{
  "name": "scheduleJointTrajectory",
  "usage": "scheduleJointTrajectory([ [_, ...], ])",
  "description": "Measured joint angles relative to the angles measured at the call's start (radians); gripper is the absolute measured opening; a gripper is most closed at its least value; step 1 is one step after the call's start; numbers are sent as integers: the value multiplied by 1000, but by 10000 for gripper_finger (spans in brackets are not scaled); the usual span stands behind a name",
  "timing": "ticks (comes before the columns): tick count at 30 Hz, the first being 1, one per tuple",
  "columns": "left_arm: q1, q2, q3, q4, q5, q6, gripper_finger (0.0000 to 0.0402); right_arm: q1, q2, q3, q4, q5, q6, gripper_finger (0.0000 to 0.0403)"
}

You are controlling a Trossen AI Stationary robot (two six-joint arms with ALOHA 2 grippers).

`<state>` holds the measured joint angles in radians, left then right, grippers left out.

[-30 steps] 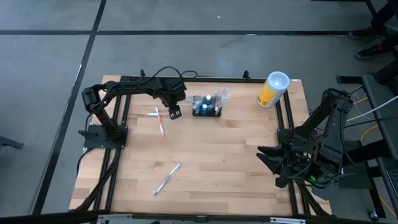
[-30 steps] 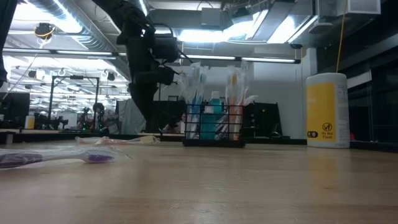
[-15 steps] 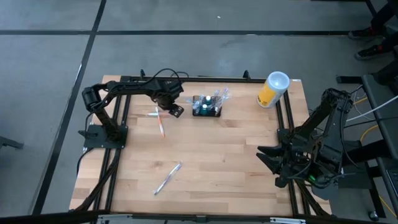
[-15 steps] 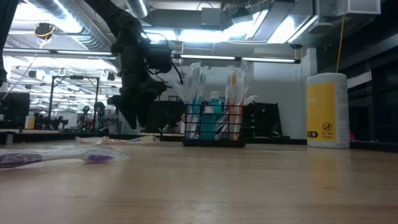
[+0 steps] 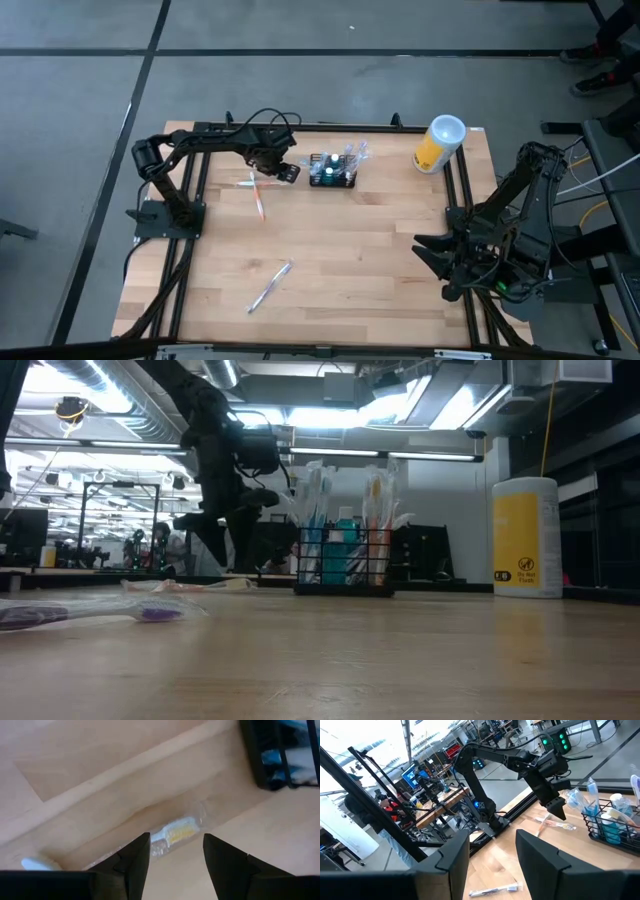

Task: Pick & Place toothbrushing station
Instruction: Put the orange toothbrush into the black mesh organizer

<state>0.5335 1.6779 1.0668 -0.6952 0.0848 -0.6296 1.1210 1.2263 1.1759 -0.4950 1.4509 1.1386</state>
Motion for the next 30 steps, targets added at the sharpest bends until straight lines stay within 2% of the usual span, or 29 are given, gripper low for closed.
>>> scheduleJointTrajectory([
  [4, 3, 19, 0, 16, -24, -35, 188, 0, 0, 0, 0, -2, -2, 164],
  [9, 5, 76, -1, 16, -1, -35, 189, 0, 0, 0, 0, -6, 1, 164],
  [18, -7, 90, -1, 14, 6, -21, 189, 0, 0, 0, 15, -11, 2, 164],
  [23, -81, 90, -1, 3, 35, -32, 189, 0, 0, 0, 16, -11, 1, 164],
  [30, -211, 90, -1, -18, 56, -124, 189, 4, 0, 0, 16, -11, -2, 164],
])
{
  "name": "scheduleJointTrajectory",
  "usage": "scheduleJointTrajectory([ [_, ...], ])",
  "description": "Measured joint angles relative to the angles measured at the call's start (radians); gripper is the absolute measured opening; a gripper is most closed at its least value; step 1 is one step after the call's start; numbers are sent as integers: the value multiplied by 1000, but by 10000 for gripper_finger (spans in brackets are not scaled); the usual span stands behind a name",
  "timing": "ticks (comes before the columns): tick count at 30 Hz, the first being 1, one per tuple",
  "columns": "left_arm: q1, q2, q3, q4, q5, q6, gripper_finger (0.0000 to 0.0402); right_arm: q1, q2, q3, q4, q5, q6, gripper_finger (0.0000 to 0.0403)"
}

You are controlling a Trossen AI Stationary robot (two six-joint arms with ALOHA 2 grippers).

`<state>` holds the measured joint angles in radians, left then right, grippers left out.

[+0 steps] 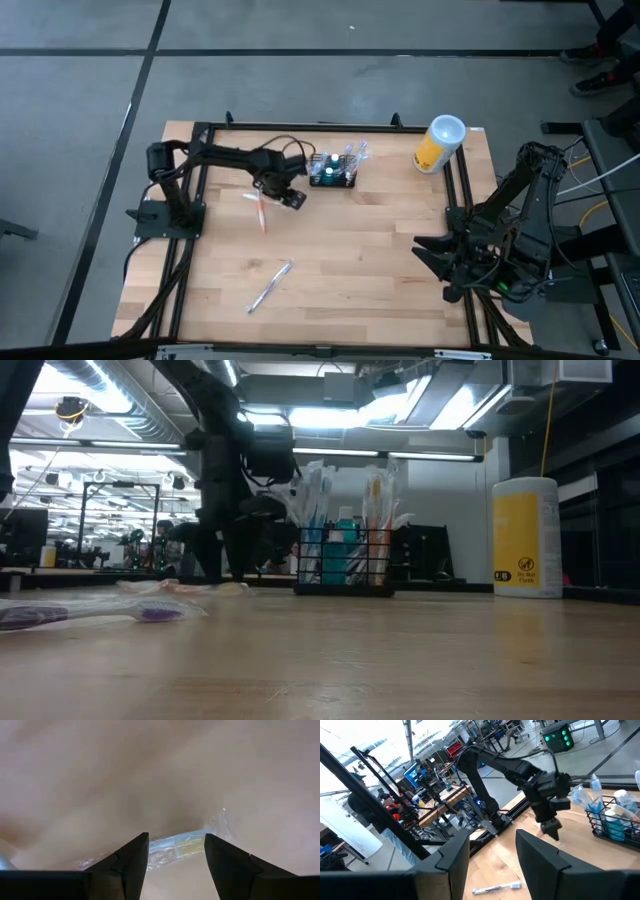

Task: Pick & Place toothbrushing station
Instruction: Put the orange toothbrush into the black mesh organizer

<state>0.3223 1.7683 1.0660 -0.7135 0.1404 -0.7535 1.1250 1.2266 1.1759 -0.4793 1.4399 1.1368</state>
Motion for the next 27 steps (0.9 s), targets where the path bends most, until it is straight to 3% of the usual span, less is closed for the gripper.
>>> scheduleJointTrajectory([
  [8, -222, 0, 0, 19, 1, -194, 189, 29, 1, 0, 2, 16, 1, 164],
  [12, -318, 0, 1, 46, -66, -284, 189, 38, 12, 0, 3, 35, 0, 164],
  [16, -337, 0, 1, 48, -120, -323, 189, 38, 17, 0, 3, 34, 0, 164],
  [27, -367, -2, 1, 63, -134, -359, 189, 38, 17, 0, 15, 26, -1, 164],
])
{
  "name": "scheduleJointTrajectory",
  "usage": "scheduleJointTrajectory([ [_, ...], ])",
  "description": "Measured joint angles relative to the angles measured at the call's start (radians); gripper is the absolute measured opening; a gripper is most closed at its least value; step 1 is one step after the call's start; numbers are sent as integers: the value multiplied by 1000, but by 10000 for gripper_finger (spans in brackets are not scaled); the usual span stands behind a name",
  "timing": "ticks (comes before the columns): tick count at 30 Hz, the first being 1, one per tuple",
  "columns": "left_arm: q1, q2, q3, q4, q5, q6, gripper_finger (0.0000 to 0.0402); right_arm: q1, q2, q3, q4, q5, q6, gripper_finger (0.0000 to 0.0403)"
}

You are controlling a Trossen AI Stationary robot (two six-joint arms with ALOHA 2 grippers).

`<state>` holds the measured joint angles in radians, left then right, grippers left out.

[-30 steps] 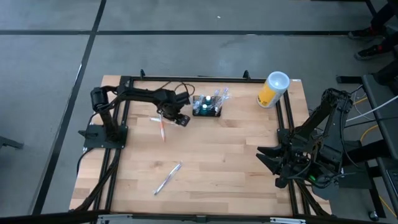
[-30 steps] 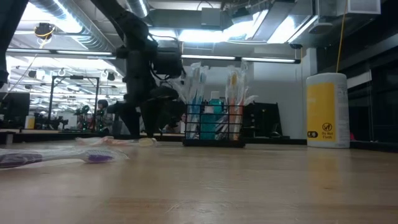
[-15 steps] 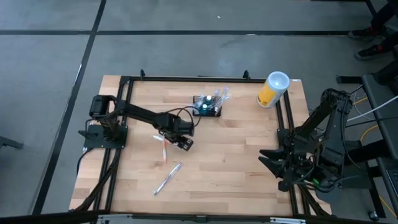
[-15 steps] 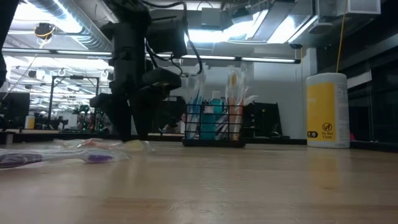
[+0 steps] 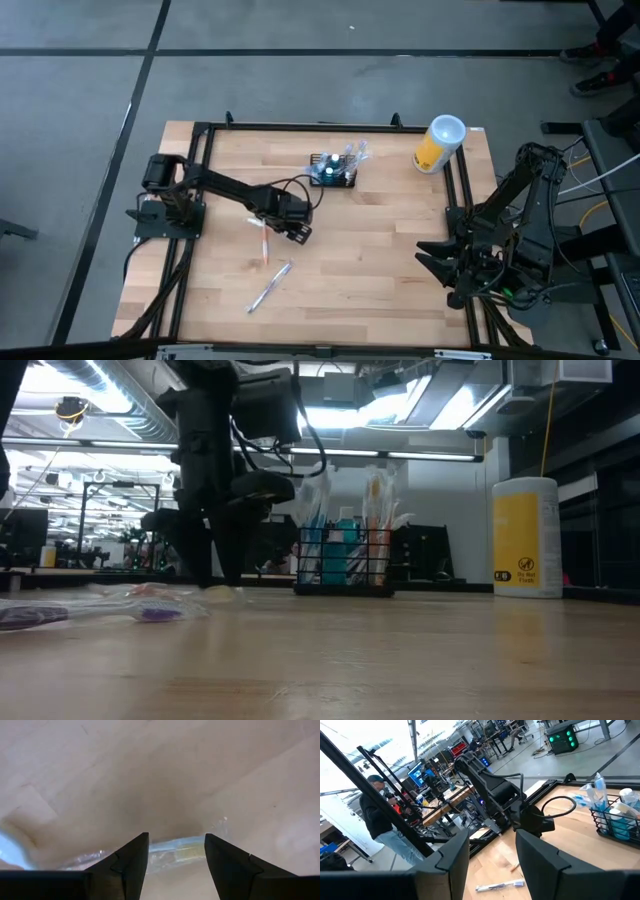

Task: Pick & Place toothbrushing station
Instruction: Put the orange toothbrush into the black mesh organizer

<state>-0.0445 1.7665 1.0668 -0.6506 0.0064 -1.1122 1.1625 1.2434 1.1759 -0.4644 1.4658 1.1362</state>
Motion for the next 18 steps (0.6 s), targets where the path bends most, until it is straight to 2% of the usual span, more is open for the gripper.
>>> scheduleJointTrajectory([
  [12, -77, -39, 0, 4, -47, -26, 189, 0, 0, 0, 3, -7, -19, 164],
  [14, -102, -39, 0, 48, -47, 53, 189, 0, 0, 0, 4, -7, -19, 164],
  [18, -172, -38, 24, 98, -102, 382, 189, 0, 0, 0, 4, -8, -22, 164],
])
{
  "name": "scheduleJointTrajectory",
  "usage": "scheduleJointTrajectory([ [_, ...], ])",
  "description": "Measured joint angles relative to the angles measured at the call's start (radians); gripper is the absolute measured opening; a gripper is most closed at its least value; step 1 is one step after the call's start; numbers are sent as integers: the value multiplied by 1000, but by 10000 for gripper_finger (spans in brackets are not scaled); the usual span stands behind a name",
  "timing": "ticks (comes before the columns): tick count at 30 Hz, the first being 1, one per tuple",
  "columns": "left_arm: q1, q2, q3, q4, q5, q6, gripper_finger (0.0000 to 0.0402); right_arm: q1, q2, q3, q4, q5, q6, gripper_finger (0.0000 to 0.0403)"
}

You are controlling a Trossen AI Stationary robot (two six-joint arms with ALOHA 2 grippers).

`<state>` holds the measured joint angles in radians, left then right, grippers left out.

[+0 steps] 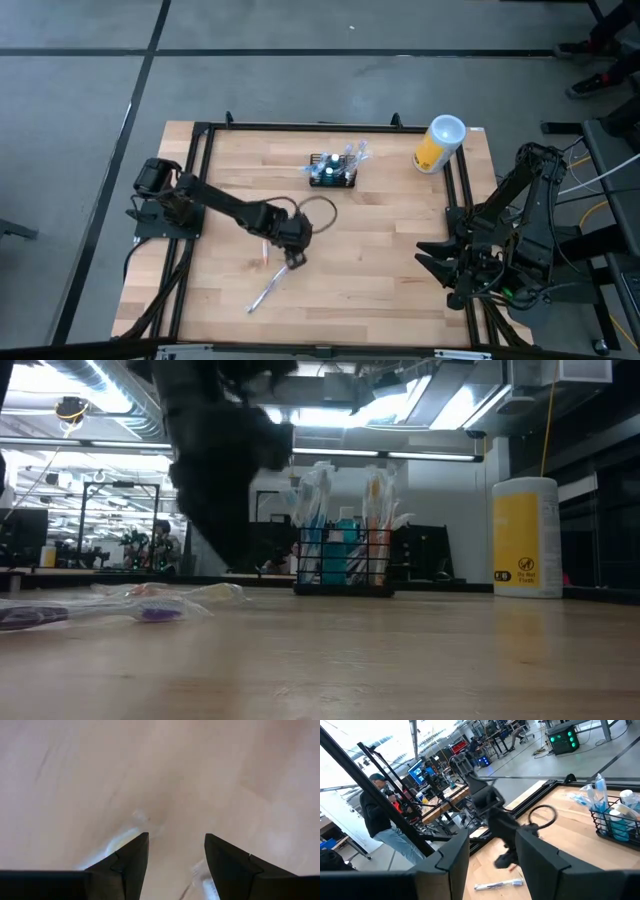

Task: Pick & Place toothbrushing station
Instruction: Put the orange toothbrush into the black mesh organizer

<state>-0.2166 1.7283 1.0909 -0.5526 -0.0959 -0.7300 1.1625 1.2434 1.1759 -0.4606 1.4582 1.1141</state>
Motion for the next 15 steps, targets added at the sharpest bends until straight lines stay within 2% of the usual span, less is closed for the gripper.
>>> scheduleJointTrajectory([
  [9, -73, 7, 14, -17, -185, 698, 189, 0, 0, 0, 0, 0, 0, 164],
  [11, -66, 17, 14, -18, -197, 780, 189, 0, 0, 0, 0, 0, 3, 164],
  [15, -28, 43, 14, -18, -155, 830, 189, 0, 0, 0, 0, 0, 23, 164],
])
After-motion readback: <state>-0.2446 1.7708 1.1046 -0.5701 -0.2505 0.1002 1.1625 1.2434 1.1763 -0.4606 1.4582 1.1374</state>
